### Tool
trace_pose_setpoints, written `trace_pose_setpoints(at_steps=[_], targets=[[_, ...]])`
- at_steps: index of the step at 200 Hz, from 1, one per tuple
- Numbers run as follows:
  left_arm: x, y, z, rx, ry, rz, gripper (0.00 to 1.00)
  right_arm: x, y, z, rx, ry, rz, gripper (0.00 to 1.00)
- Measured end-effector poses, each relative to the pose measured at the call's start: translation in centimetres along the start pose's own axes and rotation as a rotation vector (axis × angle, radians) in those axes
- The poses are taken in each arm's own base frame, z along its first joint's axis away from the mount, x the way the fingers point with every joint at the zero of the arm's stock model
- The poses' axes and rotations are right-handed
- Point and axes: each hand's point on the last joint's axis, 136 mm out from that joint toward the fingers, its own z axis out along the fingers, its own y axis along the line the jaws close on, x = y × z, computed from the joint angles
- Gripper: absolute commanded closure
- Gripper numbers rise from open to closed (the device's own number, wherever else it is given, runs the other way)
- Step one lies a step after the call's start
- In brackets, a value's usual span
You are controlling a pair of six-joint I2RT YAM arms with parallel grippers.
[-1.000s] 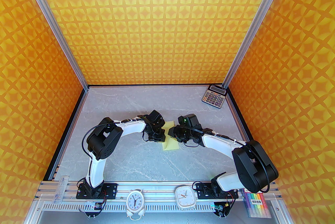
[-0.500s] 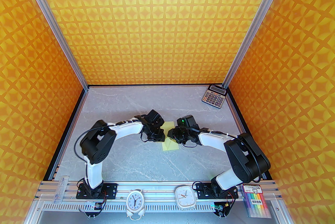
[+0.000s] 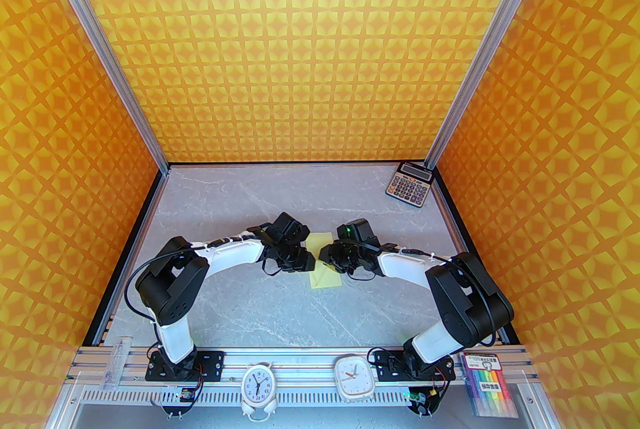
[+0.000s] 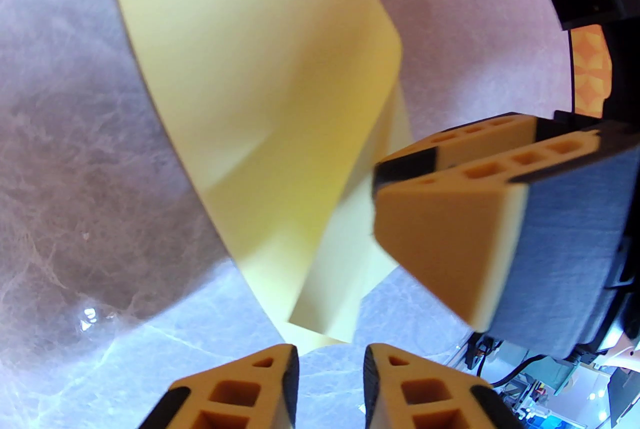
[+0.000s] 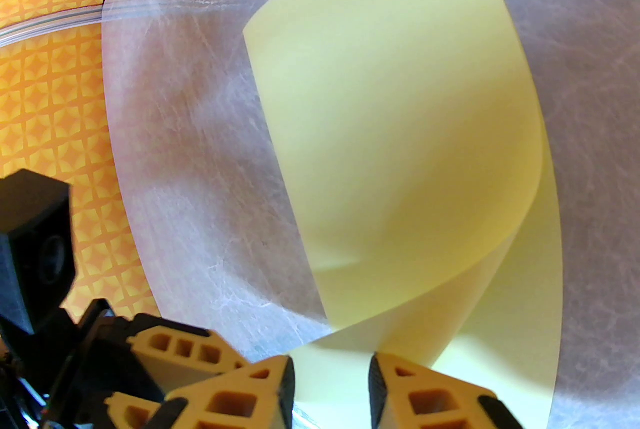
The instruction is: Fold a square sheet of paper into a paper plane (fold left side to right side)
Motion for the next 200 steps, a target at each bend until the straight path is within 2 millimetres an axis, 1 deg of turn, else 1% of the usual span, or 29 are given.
trace_pose_setpoints(at_steps=[28, 43, 69, 106, 118, 188, 200], targets=[[-0.8, -0.4, 0.1, 0.026, -0.035, -0.011, 0.7, 0.0, 0.0, 0.0, -0.001, 0.0, 0.0, 0.69], [-0.8, 0.1, 0.4, 0.035, -0.049, -0.038, 0.7, 0.0, 0.1, 0.0, -0.001, -0.001, -0.001, 0.69], [-0.2, 1.2, 0.8, 0.032, -0.05, -0.097, 0.7, 0.0, 0.1, 0.0, -0.001, -0.001, -0.001, 0.69], [-0.7, 1.0, 0.9, 0.055, -0.077, -0.126, 0.7, 0.0, 0.1, 0.0, -0.001, -0.001, -0.001, 0.69], [-0.7, 1.1, 1.0, 0.061, -0.083, -0.133, 0.72, 0.0, 0.1, 0.0, -0.001, -0.001, -0.001, 0.69], [-1.4, 0.6, 1.0, 0.097, -0.118, -0.158, 0.79, 0.0, 0.1, 0.0, -0.001, -0.001, -0.001, 0.69], [-1.5, 0.6, 1.0, 0.101, -0.121, -0.164, 0.87, 0.0, 0.0, 0.0, -0.001, -0.001, -0.001, 0.69]])
